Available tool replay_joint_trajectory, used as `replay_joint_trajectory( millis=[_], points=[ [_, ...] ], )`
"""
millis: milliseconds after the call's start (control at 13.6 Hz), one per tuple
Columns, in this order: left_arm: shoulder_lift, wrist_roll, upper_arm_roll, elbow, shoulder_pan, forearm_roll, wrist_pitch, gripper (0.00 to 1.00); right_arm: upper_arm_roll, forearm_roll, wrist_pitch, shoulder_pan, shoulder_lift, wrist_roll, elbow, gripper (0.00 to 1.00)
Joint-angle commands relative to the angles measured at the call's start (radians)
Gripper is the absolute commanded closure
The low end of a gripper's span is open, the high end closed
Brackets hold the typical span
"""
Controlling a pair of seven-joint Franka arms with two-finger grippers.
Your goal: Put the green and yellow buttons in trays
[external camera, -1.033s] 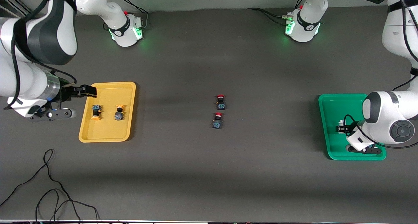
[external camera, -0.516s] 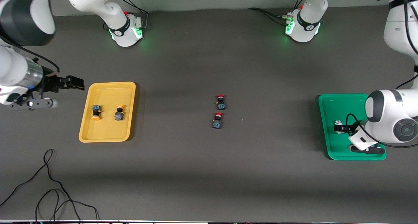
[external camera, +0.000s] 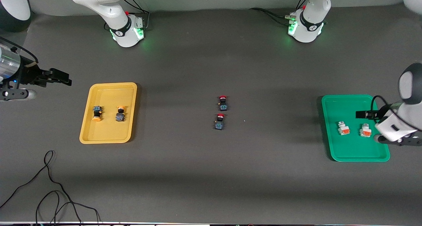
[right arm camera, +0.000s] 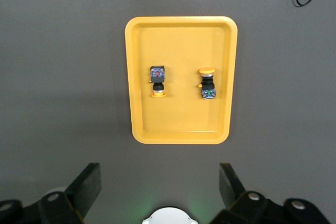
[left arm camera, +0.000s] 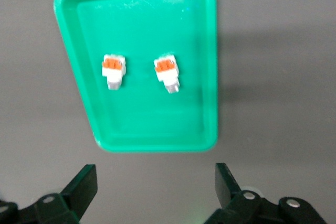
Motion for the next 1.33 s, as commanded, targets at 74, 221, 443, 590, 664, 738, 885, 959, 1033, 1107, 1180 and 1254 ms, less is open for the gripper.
replay_joint_trajectory(
  millis=[74,221,443,590,664,738,885,959,1033,1107,1180,1254],
  points=[
    [0.002,0.012,-0.029,0.211,-0.005,-0.051,-0.252,0.0,0.03,-0.029,0.016,-0.02,-0.022,0.031,-0.009,0.0],
    [0.0,0.007,-0.049,0.295,-0.006,-0.059,-0.343,0.0,0.033,-0.047,0.016,-0.019,-0.017,0.031,0.003,0.0],
    [-0.004,0.014,-0.104,0.313,-0.004,-0.057,-0.392,0.0,0.031,-0.047,0.016,-0.02,-0.008,0.031,0.016,0.0],
    [-0.015,-0.002,-0.108,0.305,-0.008,-0.057,-0.404,0.0,0.031,-0.047,0.016,-0.02,-0.008,0.03,0.016,0.0],
    [-0.015,-0.002,-0.106,0.305,-0.008,-0.057,-0.404,0.0,0.03,-0.047,0.016,-0.02,-0.011,0.03,0.008,0.0],
    [-0.015,-0.002,-0.106,0.302,-0.006,-0.059,-0.406,0.0,0.03,-0.047,0.016,-0.02,-0.017,0.03,0.003,0.0],
    [-0.023,0.0,-0.105,0.285,-0.008,-0.057,-0.4,0.0,0.03,-0.04,0.019,-0.02,-0.019,0.028,0.002,0.0],
    [-0.023,0.0,-0.105,0.282,-0.006,-0.057,-0.395,0.0,0.03,-0.034,0.019,-0.02,-0.02,0.03,0.0,0.0],
    [-0.023,0.003,-0.105,0.282,-0.005,-0.059,-0.386,0.0,0.028,-0.032,0.02,-0.02,-0.025,0.031,-0.004,0.0],
    [-0.023,0.006,-0.105,0.285,-0.004,-0.059,-0.383,0.0,0.027,-0.021,0.02,-0.02,-0.026,0.03,-0.004,0.0],
    [-0.023,0.006,-0.105,0.283,-0.008,-0.057,-0.381,0.0,0.025,-0.014,0.024,-0.02,-0.026,0.03,-0.001,0.0],
    [-0.033,0.009,-0.096,0.28,-0.018,-0.057,-0.374,0.0,0.027,-0.012,0.024,-0.019,-0.029,0.028,-0.003,0.0]
  ],
)
